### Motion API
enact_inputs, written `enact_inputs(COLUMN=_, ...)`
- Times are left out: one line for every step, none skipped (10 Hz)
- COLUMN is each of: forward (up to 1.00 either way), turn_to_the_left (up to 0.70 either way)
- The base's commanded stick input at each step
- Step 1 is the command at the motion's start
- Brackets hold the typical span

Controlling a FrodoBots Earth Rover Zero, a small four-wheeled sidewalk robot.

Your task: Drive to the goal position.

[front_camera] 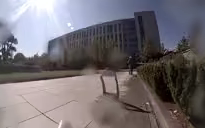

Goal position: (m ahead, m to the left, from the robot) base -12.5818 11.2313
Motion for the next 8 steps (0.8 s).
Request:
enact_inputs(forward=0.05, turn_to_the_left=0.0)
enact_inputs(forward=0.05, turn_to_the_left=0.0)
enact_inputs(forward=0.05, turn_to_the_left=0.0)
enact_inputs(forward=0.05, turn_to_the_left=0.0)
enact_inputs(forward=0.06, turn_to_the_left=0.0)
enact_inputs(forward=0.05, turn_to_the_left=0.0)
enact_inputs(forward=0.05, turn_to_the_left=0.0)
enact_inputs(forward=0.05, turn_to_the_left=0.0)
